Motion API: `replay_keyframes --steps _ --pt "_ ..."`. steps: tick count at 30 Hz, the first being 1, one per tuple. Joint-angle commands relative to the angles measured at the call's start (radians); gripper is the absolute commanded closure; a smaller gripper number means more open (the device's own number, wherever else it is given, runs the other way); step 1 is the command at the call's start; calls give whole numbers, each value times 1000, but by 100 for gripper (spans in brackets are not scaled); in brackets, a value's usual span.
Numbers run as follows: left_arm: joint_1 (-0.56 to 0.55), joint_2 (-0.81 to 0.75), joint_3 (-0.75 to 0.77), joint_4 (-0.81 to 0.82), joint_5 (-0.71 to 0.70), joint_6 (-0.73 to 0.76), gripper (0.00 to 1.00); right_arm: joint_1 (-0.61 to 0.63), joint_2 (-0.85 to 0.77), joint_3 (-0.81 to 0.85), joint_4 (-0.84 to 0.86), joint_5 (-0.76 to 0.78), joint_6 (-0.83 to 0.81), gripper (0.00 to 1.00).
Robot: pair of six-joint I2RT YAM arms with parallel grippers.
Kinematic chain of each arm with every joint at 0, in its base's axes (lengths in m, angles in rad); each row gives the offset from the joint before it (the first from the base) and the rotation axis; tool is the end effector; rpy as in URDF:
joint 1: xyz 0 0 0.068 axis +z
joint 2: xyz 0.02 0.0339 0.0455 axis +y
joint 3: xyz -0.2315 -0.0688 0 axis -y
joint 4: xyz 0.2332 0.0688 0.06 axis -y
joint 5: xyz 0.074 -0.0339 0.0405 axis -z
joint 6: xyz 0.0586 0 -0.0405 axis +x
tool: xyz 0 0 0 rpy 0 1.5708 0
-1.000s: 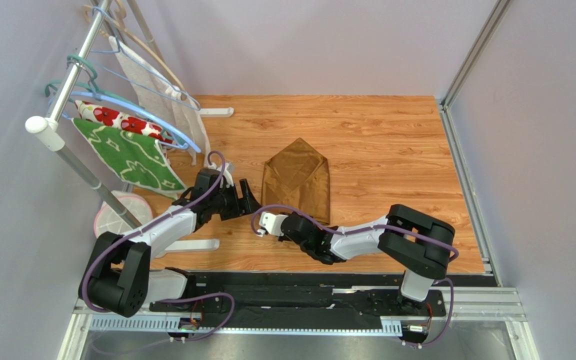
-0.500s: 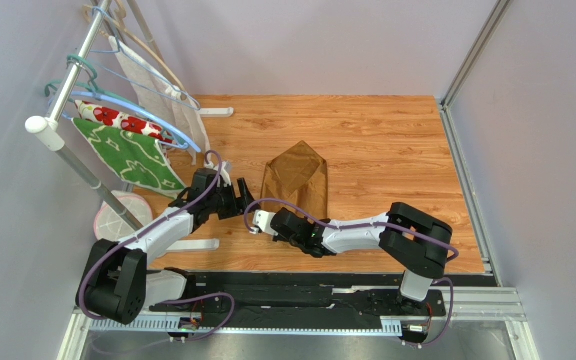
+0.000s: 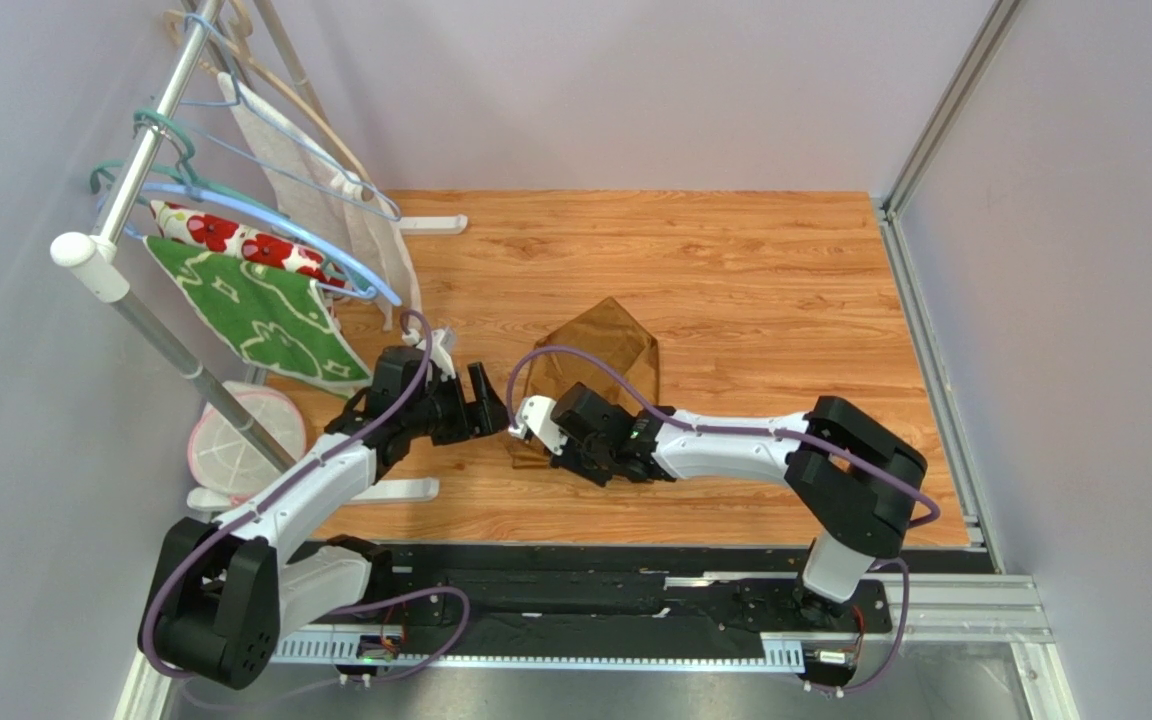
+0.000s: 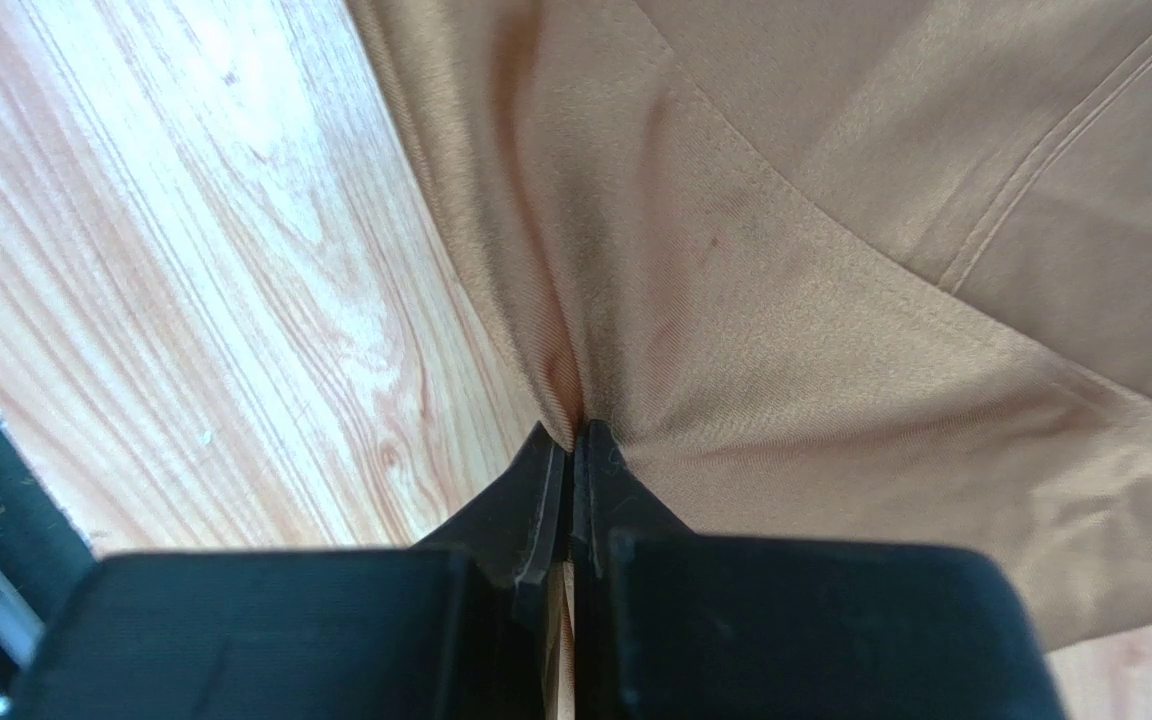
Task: Fold the napkin, place the utensils inside, and roll it up
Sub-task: Roll the napkin with the utensil
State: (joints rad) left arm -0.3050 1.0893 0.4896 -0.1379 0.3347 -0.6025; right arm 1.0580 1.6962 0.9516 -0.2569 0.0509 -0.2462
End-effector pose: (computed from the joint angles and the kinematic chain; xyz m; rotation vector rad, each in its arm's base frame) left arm 0.2183 -0.0889 0.1496 -0.1785 2.4034 -0.8311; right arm 0.1657 0.2883 0.1176 -1.5557 2.0693 0.2385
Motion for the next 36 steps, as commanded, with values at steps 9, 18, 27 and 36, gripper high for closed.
replay_keyframes --steps 9,18,27,36 --pt "4 78 -71 173 145 -77 15 -156 29 122 -110 -364 87 100" --pt "1 159 -83 274 167 -137 16 -197 63 138 -111 -419 88 100" --pt "0 196 -102 343 174 -198 21 -197 65 115 -93 -407 94 100" --pt "-19 271 -118 371 182 -203 32 -196 66 113 -79 -410 102 100"
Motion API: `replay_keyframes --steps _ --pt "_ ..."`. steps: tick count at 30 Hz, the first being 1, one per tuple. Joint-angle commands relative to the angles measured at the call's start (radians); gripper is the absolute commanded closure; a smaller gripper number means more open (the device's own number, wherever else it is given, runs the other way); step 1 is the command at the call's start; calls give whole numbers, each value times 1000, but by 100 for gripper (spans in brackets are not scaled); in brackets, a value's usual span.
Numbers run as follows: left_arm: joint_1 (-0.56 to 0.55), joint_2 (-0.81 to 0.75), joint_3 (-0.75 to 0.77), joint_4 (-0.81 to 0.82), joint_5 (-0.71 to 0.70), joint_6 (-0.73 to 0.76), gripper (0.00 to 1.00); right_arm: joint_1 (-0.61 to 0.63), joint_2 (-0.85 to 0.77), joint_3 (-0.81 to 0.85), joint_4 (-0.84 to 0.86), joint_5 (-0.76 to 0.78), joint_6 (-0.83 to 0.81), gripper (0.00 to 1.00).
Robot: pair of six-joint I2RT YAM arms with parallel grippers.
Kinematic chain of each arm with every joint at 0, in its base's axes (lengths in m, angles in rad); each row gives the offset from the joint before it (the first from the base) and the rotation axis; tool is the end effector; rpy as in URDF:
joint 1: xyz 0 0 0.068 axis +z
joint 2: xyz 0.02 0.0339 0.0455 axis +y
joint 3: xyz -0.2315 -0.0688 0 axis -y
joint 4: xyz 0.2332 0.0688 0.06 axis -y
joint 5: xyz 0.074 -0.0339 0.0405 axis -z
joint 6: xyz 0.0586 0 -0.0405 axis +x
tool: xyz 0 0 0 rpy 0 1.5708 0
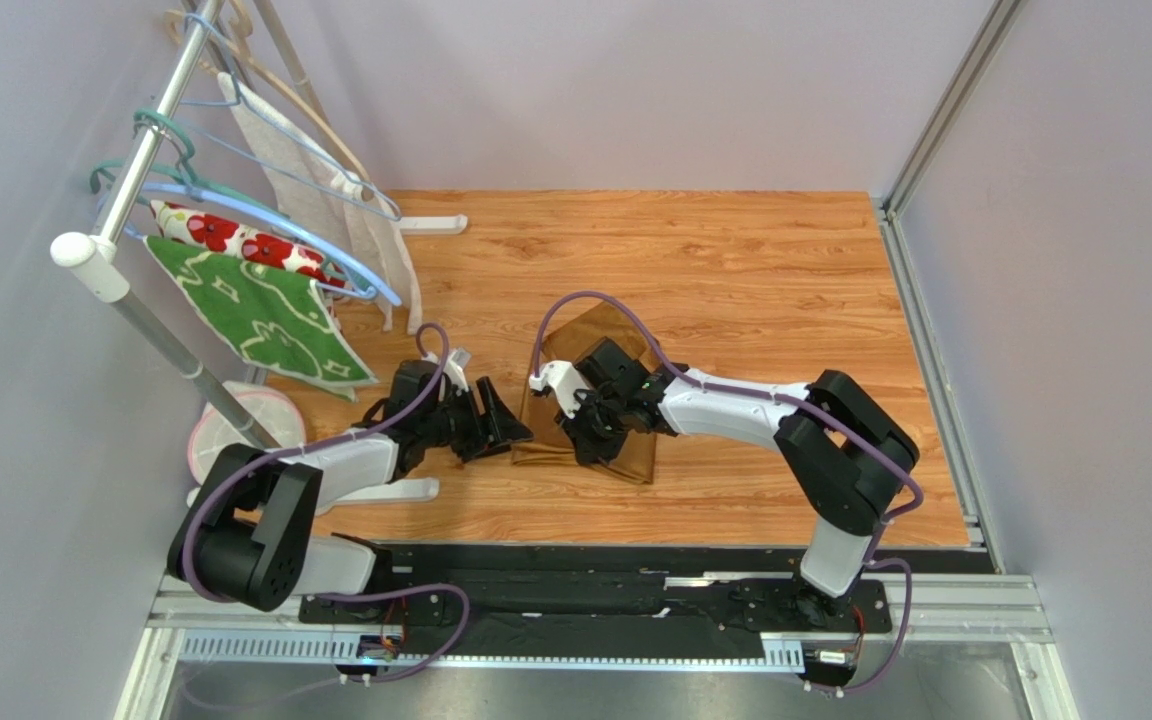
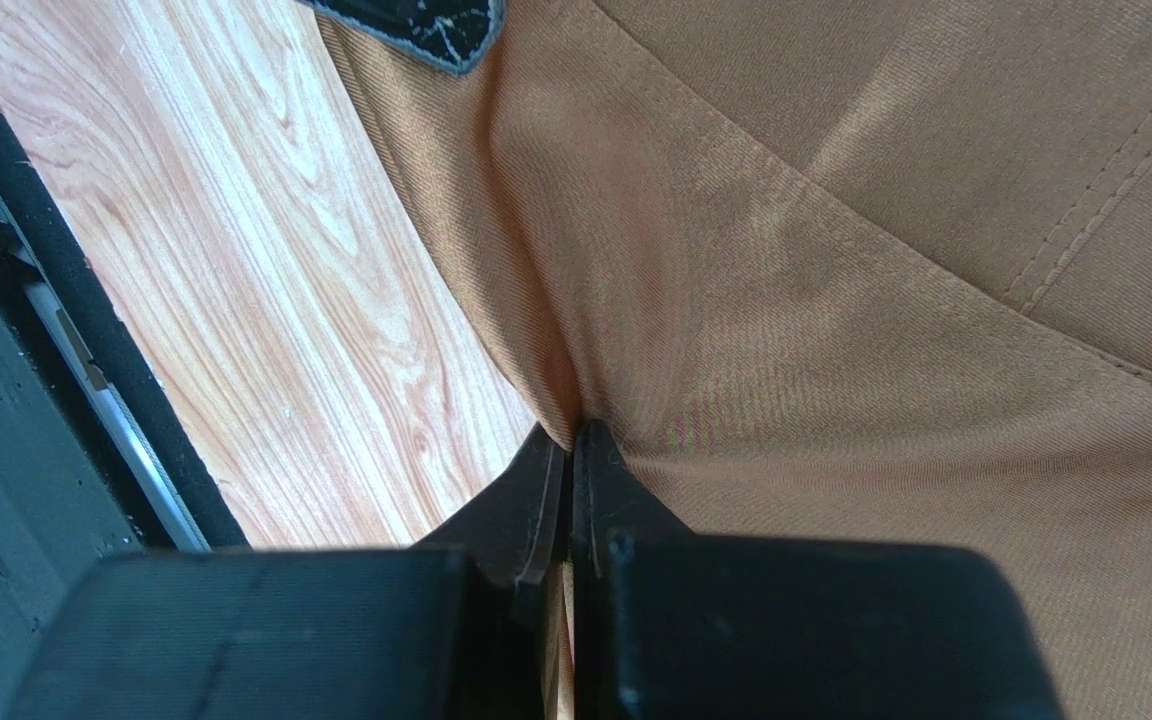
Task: Fold the napkin, place the utensils inside, and roll it up
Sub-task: Roll the napkin with the utensil
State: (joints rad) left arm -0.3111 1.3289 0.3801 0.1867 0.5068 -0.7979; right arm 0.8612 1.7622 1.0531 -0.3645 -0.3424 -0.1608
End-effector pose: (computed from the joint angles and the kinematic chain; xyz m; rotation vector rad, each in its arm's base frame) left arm 0.2196 -0.1005 0.0972 -0.3316 2.4777 -1.1068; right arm 0.2077 0.2721 0.1209 -1.4302 2.3074 0.6766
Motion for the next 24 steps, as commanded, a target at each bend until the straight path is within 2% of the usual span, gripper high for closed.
replay_keyframes --steps 1,5,7,9,13,21,22,23,24 --pt "-13 39 -10 56 19 -9 34 1 2 12 29 -15 18 100" --pt "-14 64 -17 85 30 -26 46 1 6 12 35 -17 21 100" --pt "-16 72 -18 94 35 -30 47 -1 3 8 44 -15 24 100" --pt "-23 81 -17 103 38 -37 57 -1 -1 5 48 -12 27 100" --pt "-26 82 -14 102 42 -37 66 -1 -3 7 56 -10 30 100" --pt "-26 82 9 56 52 -26 99 -1 -32 -4 76 -7 35 100" --pt "-26 84 16 47 59 -20 100 -1 -41 -8 85 -7 40 98" --pt "-25 85 22 36 64 -15 100 -1 -52 -14 93 -7 41 85" --pt "-25 90 40 8 65 -9 100 -1 -78 -25 99 -3 41 79"
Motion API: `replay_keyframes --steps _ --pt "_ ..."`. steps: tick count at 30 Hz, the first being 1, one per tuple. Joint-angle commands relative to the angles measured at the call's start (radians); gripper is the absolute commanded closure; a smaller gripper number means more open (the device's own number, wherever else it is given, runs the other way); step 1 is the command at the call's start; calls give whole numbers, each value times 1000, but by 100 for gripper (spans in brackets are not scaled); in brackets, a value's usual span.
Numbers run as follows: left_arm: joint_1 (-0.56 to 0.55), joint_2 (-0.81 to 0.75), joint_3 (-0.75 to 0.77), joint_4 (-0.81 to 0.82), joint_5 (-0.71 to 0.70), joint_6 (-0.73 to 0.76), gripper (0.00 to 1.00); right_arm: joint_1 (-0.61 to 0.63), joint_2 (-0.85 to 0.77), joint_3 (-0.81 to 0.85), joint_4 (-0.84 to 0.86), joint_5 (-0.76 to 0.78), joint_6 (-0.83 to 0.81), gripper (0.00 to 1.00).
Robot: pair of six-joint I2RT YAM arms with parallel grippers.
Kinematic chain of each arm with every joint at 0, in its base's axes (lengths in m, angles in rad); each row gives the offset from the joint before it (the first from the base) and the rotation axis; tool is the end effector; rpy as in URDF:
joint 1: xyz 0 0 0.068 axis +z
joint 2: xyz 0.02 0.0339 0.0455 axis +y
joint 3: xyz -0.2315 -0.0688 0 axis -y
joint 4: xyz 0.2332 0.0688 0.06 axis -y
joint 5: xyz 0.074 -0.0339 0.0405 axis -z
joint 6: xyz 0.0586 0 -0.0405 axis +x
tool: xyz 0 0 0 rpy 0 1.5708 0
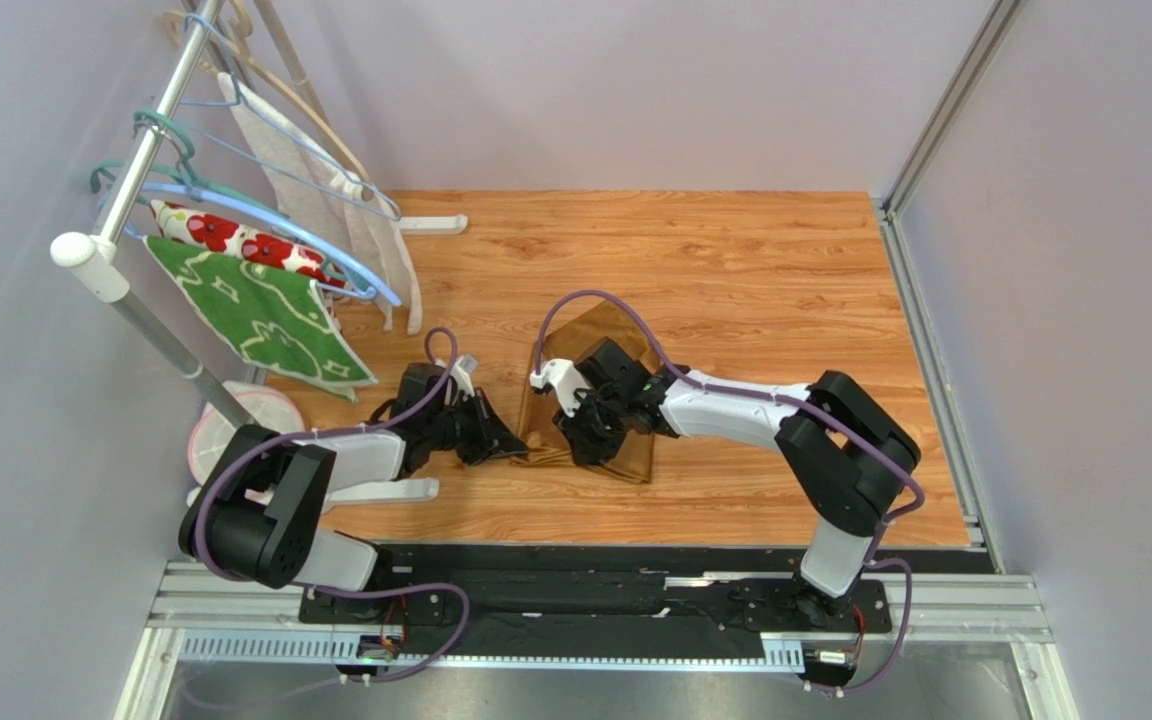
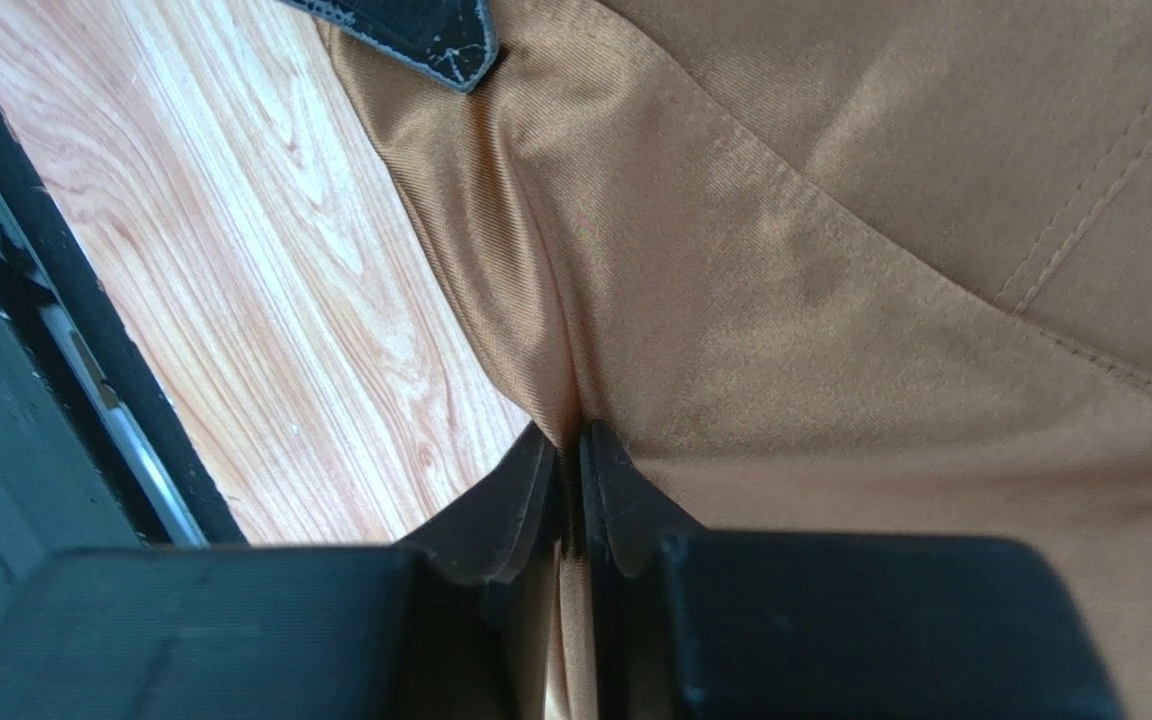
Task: Fold the napkin, place the utensils inside, and roll it up
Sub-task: Roll the napkin with the utensil
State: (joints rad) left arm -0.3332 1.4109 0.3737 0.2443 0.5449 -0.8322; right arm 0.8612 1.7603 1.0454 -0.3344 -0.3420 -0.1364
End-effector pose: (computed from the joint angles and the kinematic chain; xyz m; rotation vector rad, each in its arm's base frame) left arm 0.2174 -0.1074 0.0834 -0.3447 2.5281 -1.1631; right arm 0.2088 0.2733 0.1213 -1.3965 2.3043 0.6892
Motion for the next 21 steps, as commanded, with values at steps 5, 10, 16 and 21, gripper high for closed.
replay_keyframes --steps 5,10,16,21 --pt "11 25 88 -109 67 45 100 13 -172 -51 112 40 17 50" --pt "33 42 128 -161 104 59 100 130 -252 -154 266 288 -45 40" --pt "63 82 162 -211 159 67 100 277 -240 -254 475 543 -150 39" --pt "69 99 174 -238 168 71 100 344 -160 -289 567 676 -209 38"
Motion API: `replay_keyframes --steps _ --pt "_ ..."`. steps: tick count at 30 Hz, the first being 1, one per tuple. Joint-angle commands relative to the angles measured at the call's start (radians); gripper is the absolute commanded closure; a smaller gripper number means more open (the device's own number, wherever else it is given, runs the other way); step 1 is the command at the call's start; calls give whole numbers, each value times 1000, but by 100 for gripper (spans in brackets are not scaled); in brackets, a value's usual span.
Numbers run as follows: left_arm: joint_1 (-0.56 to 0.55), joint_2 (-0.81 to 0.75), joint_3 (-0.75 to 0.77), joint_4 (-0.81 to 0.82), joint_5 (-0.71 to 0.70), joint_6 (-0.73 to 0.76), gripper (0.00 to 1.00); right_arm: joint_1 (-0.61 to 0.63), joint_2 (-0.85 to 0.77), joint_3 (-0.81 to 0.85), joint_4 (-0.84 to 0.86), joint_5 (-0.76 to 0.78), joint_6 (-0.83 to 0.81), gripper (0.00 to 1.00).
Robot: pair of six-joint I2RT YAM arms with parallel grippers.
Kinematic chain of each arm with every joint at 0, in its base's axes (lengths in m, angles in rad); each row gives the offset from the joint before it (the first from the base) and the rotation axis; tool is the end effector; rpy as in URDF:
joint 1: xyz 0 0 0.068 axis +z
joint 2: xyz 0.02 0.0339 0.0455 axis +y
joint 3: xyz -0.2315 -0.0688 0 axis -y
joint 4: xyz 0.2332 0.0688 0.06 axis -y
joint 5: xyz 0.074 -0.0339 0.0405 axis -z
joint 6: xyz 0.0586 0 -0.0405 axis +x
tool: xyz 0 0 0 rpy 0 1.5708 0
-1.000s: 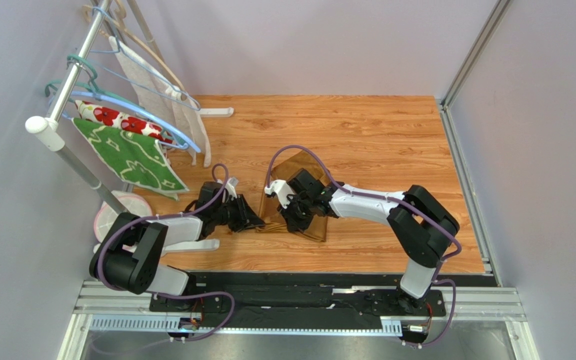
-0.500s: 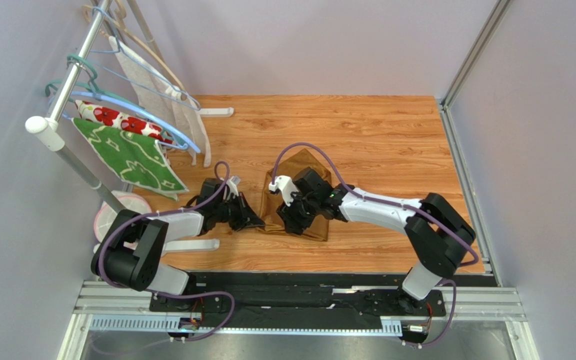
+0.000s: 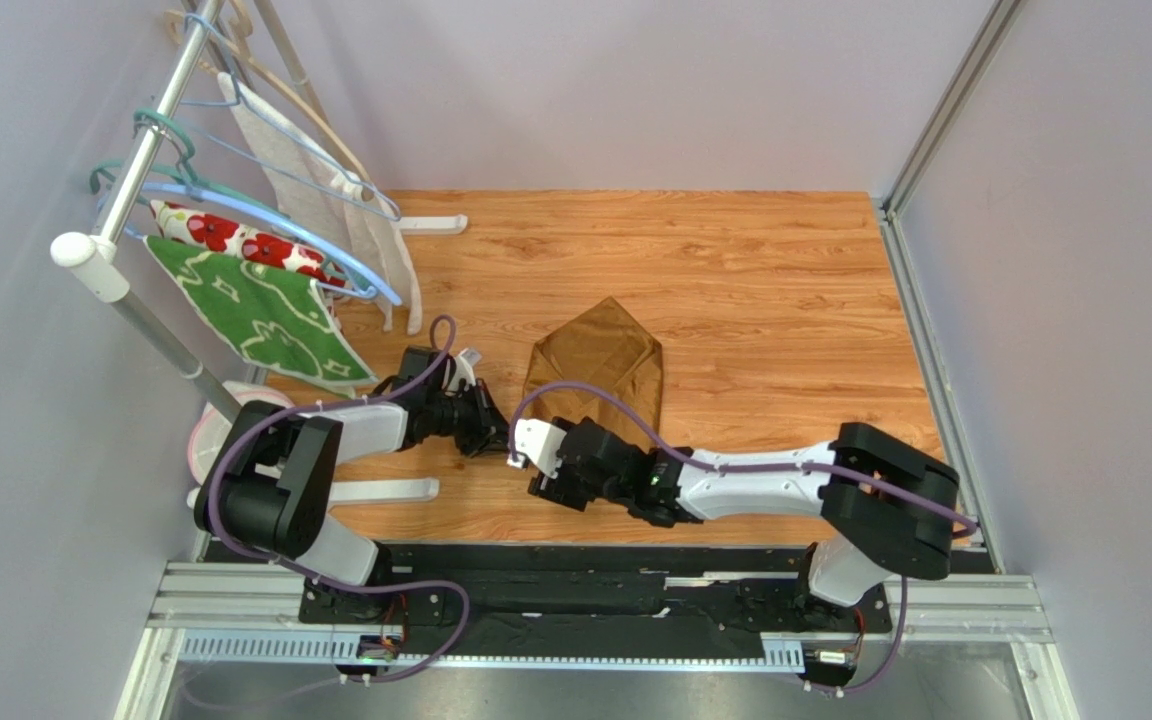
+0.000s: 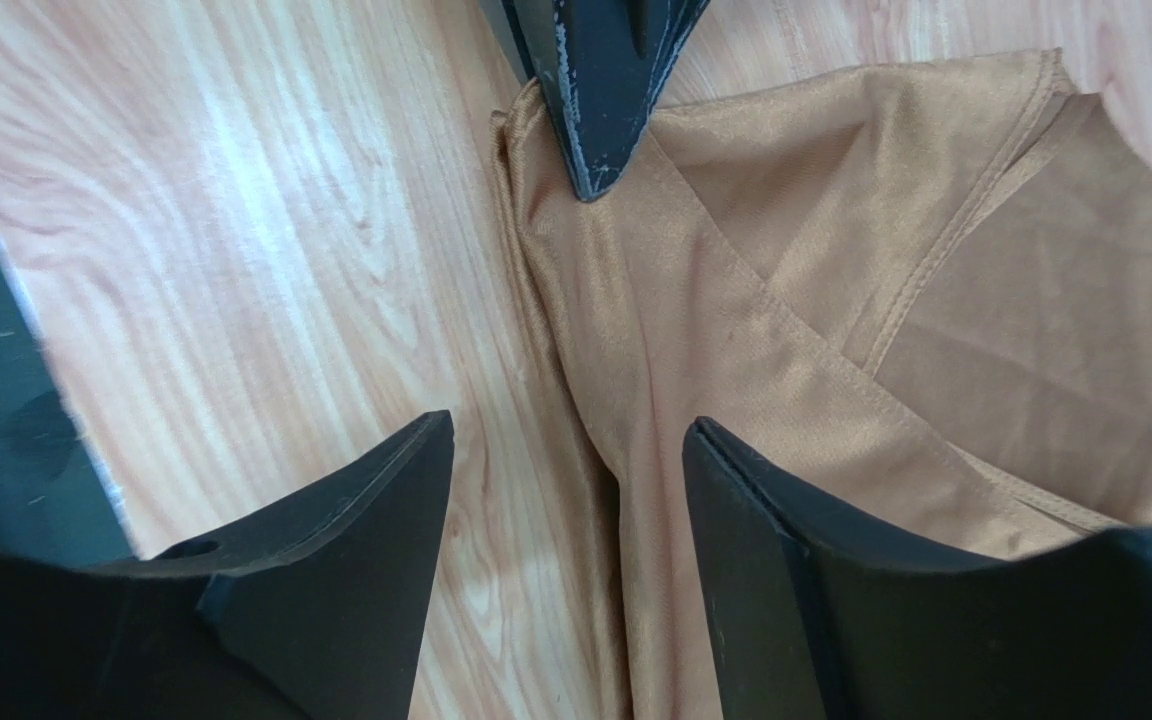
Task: Fold the napkin, place the utensils inside, and roll it up
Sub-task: Roll the napkin with the utensil
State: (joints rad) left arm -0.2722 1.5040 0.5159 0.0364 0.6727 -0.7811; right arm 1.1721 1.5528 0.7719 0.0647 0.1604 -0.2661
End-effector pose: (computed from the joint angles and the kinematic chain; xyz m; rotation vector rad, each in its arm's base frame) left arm 0.2334 -0.1031 0.0852 -0.3835 2.6617 -1.2374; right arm 0.1341 0.2942 0.1369 -1.4462 1.7793 0.2911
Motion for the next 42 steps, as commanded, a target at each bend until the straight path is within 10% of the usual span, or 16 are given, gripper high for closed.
replay_keyframes --steps 1,21,28,35,42 --pt "10 5 33 -32 38 25 100 43 58 -17 193 185 -94 37" --pt "27 10 36 -33 54 22 100 112 263 -19 273 384 -211 42" --pt "30 4 36 -33 56 23 100 112 309 23 172 340 -177 82" --pt "30 -89 41 -92 -42 69 37 83 222 87 -99 156 -53 100" --pt "30 -277 30 -174 -234 128 29 -20 158 191 -302 -71 27 100"
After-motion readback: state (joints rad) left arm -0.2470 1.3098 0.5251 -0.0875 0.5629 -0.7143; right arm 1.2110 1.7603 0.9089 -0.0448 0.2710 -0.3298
